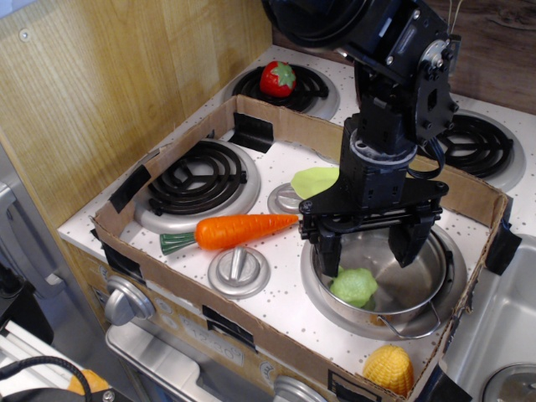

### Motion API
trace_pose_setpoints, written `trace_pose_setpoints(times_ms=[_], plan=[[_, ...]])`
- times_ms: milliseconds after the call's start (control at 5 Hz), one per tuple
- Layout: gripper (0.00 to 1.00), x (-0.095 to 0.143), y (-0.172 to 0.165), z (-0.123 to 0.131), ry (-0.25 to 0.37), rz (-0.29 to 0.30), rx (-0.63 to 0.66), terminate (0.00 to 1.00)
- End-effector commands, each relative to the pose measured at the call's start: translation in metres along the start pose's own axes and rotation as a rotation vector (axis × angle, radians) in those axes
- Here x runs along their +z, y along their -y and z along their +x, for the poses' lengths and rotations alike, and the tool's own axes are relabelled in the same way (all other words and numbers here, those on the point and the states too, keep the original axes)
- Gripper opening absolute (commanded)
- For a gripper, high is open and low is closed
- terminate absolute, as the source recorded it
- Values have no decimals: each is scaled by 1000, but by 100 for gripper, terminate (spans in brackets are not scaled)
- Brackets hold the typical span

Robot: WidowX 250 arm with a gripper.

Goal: Take broccoli out of pan

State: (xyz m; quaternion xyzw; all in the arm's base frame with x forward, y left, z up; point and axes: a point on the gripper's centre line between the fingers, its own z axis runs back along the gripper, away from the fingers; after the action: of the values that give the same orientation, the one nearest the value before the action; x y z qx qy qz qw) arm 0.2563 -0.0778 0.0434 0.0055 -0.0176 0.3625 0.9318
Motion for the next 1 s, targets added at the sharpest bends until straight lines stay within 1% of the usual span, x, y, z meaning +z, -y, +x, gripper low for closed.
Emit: trace_pose_setpoints(times_ms=[0,200,400,600,800], plan=[[100,0,10,-4,-5,-40,29,0],[100,-6,13,-16,4,-91,98,0],[100,-12,15,-21,12,-143,103,0],[100,-12,14,-18,19,-144,79,0],[0,-8,14,-14,13,-133,51,0]])
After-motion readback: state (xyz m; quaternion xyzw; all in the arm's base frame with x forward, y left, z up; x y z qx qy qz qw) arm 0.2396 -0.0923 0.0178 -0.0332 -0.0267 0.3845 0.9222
